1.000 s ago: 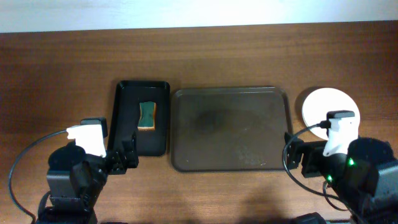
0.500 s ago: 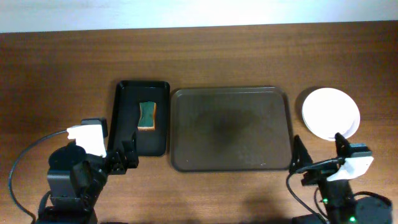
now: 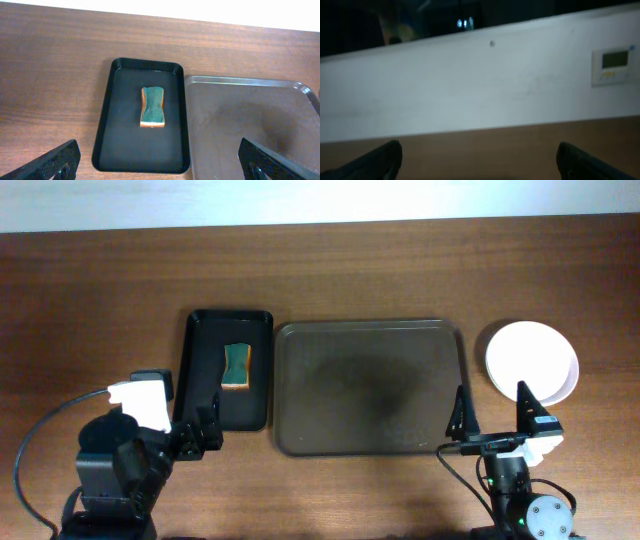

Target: Clean dirty plates on tray and stack at the side

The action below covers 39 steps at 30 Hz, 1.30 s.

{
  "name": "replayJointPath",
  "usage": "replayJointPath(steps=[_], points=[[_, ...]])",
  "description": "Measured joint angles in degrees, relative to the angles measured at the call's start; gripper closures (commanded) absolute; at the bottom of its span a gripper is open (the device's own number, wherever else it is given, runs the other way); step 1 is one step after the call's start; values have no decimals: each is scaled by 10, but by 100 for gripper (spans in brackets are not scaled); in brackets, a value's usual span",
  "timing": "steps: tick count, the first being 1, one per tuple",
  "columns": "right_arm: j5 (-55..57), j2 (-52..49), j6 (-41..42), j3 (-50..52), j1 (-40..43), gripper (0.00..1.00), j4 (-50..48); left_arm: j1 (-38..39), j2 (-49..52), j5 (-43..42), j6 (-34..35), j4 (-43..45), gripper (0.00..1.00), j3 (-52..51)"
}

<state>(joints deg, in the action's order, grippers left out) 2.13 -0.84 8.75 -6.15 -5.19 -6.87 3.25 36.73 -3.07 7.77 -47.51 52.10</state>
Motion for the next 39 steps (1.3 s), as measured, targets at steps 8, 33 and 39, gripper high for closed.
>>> replayJointPath(steps=[8,33,39], points=[[-20,1,-15,49,36,1,-13,0,0,0,0,0,1,0],[-33,2,-49,56,37,1,111,0,0,0,0,0,1,0],[-33,2,-49,56,37,1,111,0,0,0,0,0,1,0]])
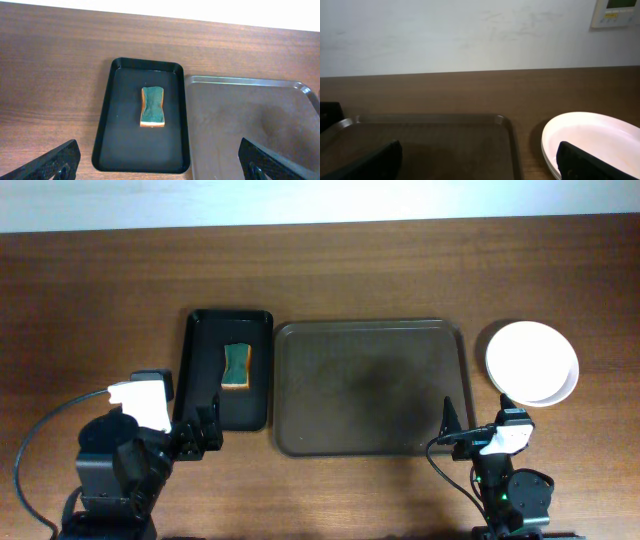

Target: Clean dirty plates on tray and stack at the side

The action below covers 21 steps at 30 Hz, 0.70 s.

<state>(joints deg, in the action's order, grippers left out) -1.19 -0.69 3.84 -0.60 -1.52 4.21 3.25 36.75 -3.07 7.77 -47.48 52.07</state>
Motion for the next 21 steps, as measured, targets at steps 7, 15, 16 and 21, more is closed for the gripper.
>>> replayJointPath(steps=[7,15,16,21], points=[[0,0,0,0,0,1,0,0,-6,22,0,-10,1,-4],[-2,0,0,0,0,1,0,0,-146,45,0,121,1,-194],[-2,0,0,0,0,1,0,0,-174,45,0,130,1,-229],[-4,0,0,0,0,1,0,0,-268,39,0,185,1,-337]])
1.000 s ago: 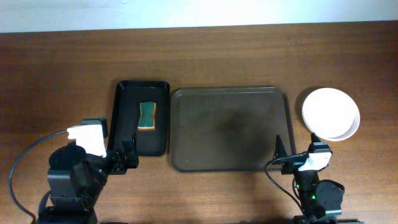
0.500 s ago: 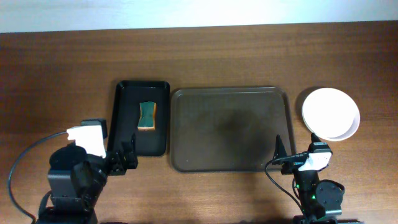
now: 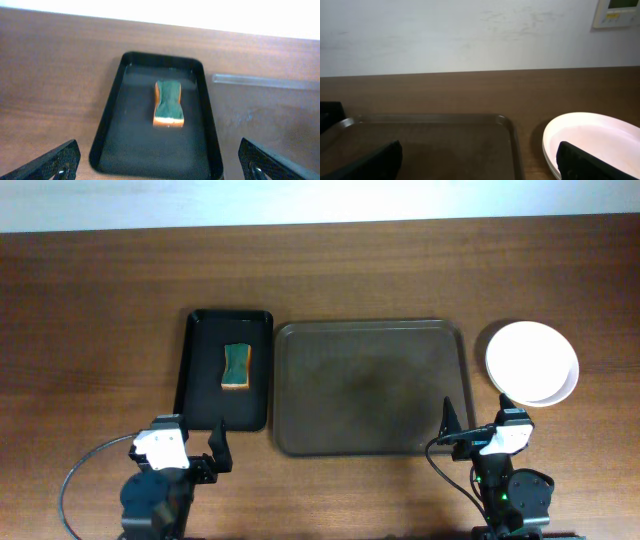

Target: Clean dirty plates on tray and stack at the side

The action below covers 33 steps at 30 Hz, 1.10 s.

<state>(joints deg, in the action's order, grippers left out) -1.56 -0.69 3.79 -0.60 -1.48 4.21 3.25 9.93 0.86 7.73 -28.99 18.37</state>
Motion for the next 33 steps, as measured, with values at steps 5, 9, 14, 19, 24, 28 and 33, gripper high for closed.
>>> replayJointPath(steps=[5,9,14,19,24,28,33], points=[[0,0,1,0,0,1,0,0,-60,0,0,105,1,-72],[0,0,0,0,0,1,0,0,-89,3,0,232,0,-131],[0,0,0,0,0,1,0,0,-91,11,-18,327,1,-173],[0,0,0,0,0,1,0,0,-93,0,-61,262,1,-173],[0,0,1,0,0,1,0,0,-93,-5,-67,243,1,-176],[0,0,0,0,0,1,0,0,-93,-7,-68,243,1,-176],[0,0,0,0,0,1,0,0,-93,-7,-69,243,1,-176]])
